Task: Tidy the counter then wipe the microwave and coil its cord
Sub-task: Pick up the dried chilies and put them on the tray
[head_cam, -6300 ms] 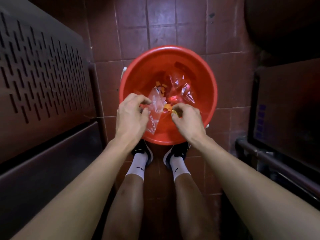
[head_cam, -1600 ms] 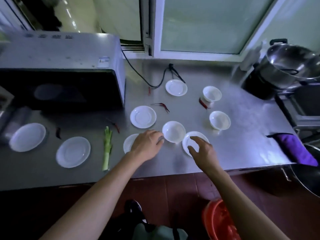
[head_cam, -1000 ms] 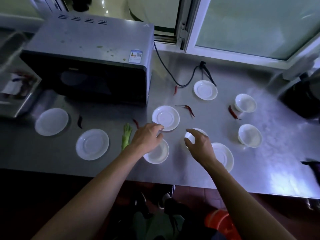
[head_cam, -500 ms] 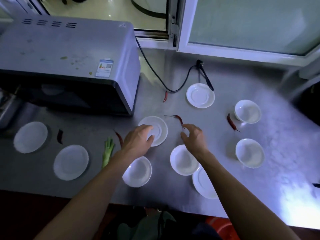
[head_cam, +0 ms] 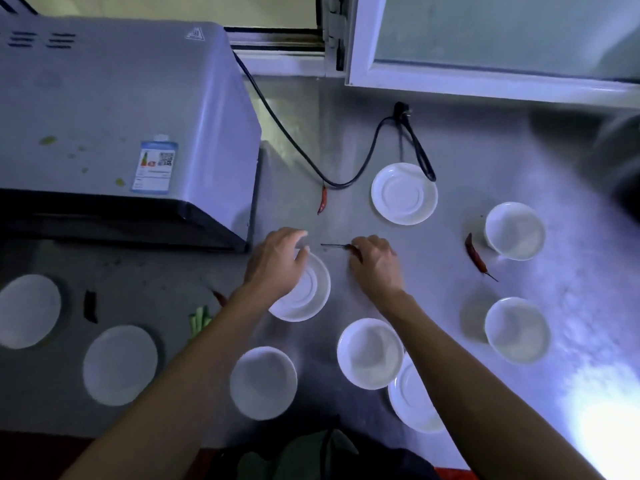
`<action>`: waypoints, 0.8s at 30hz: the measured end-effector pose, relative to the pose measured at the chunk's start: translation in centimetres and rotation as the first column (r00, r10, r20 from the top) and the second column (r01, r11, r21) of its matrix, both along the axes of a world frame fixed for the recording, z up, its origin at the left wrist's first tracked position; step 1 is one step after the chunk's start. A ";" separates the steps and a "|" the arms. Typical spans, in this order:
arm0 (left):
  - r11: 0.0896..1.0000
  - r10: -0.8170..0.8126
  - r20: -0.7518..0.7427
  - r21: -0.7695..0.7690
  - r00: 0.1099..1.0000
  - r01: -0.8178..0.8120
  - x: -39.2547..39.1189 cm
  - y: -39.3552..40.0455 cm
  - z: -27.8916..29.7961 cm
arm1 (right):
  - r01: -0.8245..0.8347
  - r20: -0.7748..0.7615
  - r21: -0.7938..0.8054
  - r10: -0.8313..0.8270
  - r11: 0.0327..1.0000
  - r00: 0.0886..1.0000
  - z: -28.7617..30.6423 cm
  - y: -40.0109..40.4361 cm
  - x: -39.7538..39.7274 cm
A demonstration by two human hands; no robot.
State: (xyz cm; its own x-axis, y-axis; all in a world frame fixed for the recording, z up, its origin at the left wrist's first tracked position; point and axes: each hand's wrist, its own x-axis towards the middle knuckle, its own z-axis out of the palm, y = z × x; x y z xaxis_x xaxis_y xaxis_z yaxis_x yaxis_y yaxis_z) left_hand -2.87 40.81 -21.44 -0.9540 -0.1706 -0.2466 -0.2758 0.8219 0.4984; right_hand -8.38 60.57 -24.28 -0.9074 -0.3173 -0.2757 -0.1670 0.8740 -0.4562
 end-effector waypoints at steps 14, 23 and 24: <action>0.999 -0.006 0.008 -0.054 1.000 0.007 -11.3 -0.9 -3.2 | 0.284 0.010 -0.076 -0.284 0.956 0.959 -2.0 -0.5 -2.6; 0.991 0.098 -0.035 -0.093 0.995 -0.101 -12.5 0.1 -5.9 | 0.311 0.003 -0.165 -0.315 0.936 0.949 -2.5 -0.1 -3.4; 0.990 0.101 -0.048 -0.096 0.994 -0.105 -12.4 0.2 -6.0 | 0.317 0.002 -0.170 -0.321 0.933 0.947 -2.5 -0.1 -3.6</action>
